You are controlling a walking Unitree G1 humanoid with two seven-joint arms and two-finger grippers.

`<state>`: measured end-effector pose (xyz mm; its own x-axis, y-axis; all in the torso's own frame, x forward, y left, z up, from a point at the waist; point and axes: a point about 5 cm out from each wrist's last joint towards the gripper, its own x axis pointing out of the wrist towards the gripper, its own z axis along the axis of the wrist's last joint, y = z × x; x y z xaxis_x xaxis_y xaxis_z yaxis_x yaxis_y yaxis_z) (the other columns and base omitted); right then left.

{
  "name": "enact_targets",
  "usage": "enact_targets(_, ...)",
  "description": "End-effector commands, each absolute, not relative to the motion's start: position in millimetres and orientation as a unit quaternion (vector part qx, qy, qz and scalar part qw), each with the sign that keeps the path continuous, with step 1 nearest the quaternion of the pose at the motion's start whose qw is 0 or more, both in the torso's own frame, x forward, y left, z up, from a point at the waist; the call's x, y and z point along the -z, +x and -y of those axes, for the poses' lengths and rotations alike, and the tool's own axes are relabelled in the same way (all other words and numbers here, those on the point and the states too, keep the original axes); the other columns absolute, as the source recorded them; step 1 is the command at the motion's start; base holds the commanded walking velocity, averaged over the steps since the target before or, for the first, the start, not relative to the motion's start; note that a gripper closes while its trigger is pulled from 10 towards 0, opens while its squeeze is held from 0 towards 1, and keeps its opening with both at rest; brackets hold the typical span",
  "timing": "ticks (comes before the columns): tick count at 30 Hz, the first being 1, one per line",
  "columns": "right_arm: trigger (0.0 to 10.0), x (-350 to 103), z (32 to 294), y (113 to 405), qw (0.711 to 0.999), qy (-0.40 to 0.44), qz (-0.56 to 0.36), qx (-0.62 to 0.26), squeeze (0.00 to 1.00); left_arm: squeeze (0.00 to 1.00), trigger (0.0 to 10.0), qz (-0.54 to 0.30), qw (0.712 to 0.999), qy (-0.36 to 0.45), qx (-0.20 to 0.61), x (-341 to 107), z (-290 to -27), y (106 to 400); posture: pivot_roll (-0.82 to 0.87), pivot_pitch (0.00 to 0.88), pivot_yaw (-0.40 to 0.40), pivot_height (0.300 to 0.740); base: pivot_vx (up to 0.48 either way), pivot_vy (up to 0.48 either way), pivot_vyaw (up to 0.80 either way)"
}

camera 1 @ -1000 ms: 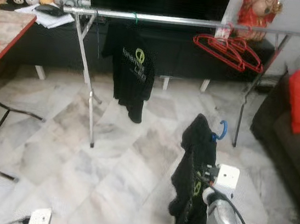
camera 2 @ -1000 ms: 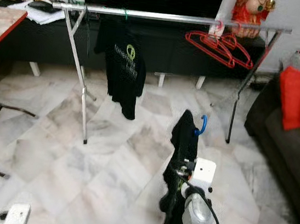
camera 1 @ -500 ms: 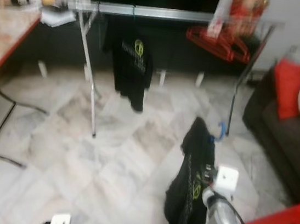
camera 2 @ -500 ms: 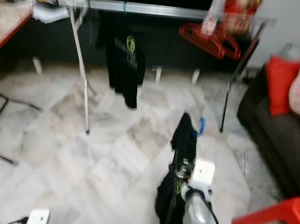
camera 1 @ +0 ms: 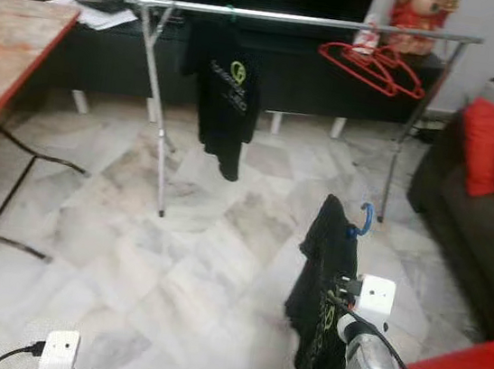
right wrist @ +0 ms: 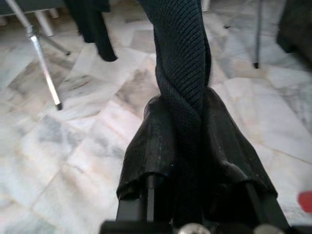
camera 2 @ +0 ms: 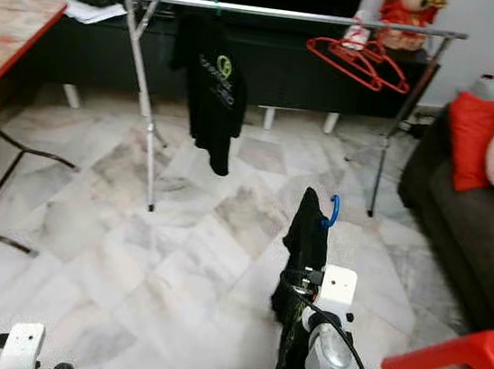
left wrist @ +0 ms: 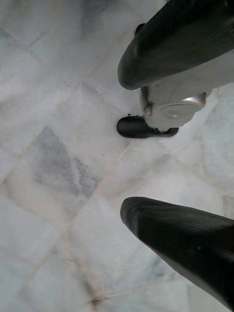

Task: Hang hanger

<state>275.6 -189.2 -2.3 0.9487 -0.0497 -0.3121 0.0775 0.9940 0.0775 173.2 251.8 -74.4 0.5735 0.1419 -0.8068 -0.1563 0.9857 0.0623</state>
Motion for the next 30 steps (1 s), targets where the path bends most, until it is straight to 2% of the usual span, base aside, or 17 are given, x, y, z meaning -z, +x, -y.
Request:
enact_targets(1,10.0,-4,190,281,0.988,0.039,-0.144,0.028,0.0,0.0,10.0,-0.463,0.883,-0.018,-0.079,78,-248,168,-0.06,0.0,-0.058,0.74,0.0,0.0,0.67)
enact_targets(7,10.0,-3,190,281,0.988,0.038,-0.147,0.025,0.0,0.0,10.0,-0.449,0.891,-0.002,-0.063,77,-245,171,-0.06,0.0,-0.058,0.74,0.0,0.0,0.64)
enact_targets(11,10.0,-3,191,281,0.987,0.04,-0.151,0.026,0.0,0.0,10.0,-0.433,0.9,0.025,-0.038,72,-244,180,-0.06,0.0,-0.059,0.74,0.0,0.0,0.0)
enact_targets(16,10.0,-5,196,283,0.987,0.03,-0.159,0.021,0.0,0.0,10.0,-0.363,0.927,0.092,0.03,53,-230,214,-0.06,0.0,-0.061,0.74,0.0,0.0,0.0)
enact_targets(18,10.0,-9,200,289,0.984,-0.02,-0.173,-0.019,0.0,0.0,10.0,-0.279,0.95,0.126,0.069,26,-228,247,-0.06,0.0,-0.063,0.74,0.0,0.0,0.0)
enact_targets(19,10.0,-9,200,289,0.984,-0.02,-0.173,-0.019,0.0,0.0,10.0,-0.279,0.95,0.126,0.069,26,-228,247,-0.06,0.0,-0.063,0.74,0.0,0.0,0.0)
enact_targets(23,10.0,-17,205,295,0.975,-0.085,-0.187,-0.089,0.0,0.0,10.0,-0.189,0.965,0.154,0.101,-12,-228,280,-0.06,0.0,-0.065,0.74,0.0,0.0,0.0)
enact_targets(24,10.0,-18,206,296,0.963,-0.101,-0.205,-0.142,0.0,0.0,10.0,-0.156,0.967,0.168,0.114,-29,-227,292,-0.06,0.0,-0.066,0.74,0.0,0.0,0.0)
enact_targets(25,10.0,-19,206,296,0.958,-0.103,-0.211,-0.163,0.0,0.0,10.0,-0.147,0.966,0.174,0.119,-33,-226,295,-0.06,0.0,-0.066,0.74,0.0,0.0,0.0)
enact_targets(27,10.0,-36,205,296,0.92,-0.137,-0.199,-0.307,0.0,0.0,10.0,-0.099,0.959,0.187,0.189,-58,-208,309,-0.07,0.0,-0.062,0.74,0.0,0.0,0.0)
enact_targets(30,10.0,-44,208,297,0.911,-0.15,-0.188,-0.335,0.0,0.0,10.0,-0.086,0.951,0.188,0.23,-66,-198,310,-0.07,0.0,-0.063,0.74,0.0,0.0,0.0)
